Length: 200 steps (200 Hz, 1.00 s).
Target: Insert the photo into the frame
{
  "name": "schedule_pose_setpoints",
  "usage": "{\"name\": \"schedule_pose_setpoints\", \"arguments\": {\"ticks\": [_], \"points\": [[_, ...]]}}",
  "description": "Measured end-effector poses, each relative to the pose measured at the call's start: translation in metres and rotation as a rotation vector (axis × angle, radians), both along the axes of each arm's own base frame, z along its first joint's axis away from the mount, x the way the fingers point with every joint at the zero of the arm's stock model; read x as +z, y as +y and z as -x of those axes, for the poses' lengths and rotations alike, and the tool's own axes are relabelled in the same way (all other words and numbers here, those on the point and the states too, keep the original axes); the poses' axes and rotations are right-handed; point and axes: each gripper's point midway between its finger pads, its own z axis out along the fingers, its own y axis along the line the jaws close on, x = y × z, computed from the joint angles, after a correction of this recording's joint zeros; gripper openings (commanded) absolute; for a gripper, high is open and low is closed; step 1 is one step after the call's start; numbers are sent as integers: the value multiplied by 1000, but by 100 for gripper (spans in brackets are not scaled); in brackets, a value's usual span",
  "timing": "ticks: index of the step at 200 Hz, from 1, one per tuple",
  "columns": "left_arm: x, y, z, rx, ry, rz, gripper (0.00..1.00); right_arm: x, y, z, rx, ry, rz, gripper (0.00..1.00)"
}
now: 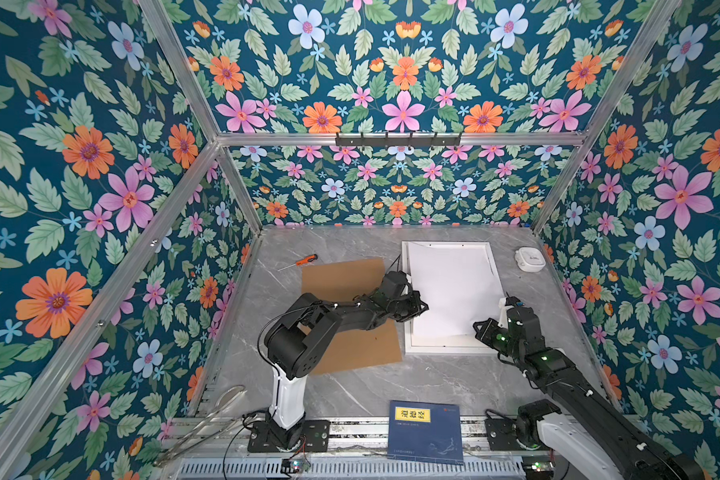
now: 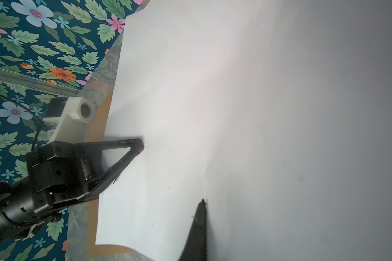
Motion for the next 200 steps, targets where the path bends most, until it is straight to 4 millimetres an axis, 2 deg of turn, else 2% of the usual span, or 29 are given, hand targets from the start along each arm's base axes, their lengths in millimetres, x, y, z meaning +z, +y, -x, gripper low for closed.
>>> {"name": "schedule_pose_setpoints", "arguments": {"ticks": [23,40,70,84,120,148,200], "points": [[-5,6,-9,25,-1,-11,0,-5,-4,3,-12,23,16,20],[-10,7,-12,32,3,-19,0,-7,-6,5,-19,45,28,33],[-20,5,-13,36,9,-23,0,-5,-9,5,-27,67,52,36],[-21,5,-13,41,17,-21,0,0,-9,7,-27,64,52,39],[-17,5,-14,41,16,-10,0,18,-15,12,-42,39,61,62],[-17,5,-14,35,11,-10,0,30,-27,16,-86,44,79,63],[-16,2,-12,13,4,13,0,35,-54,25,-187,52,84,64]]}}
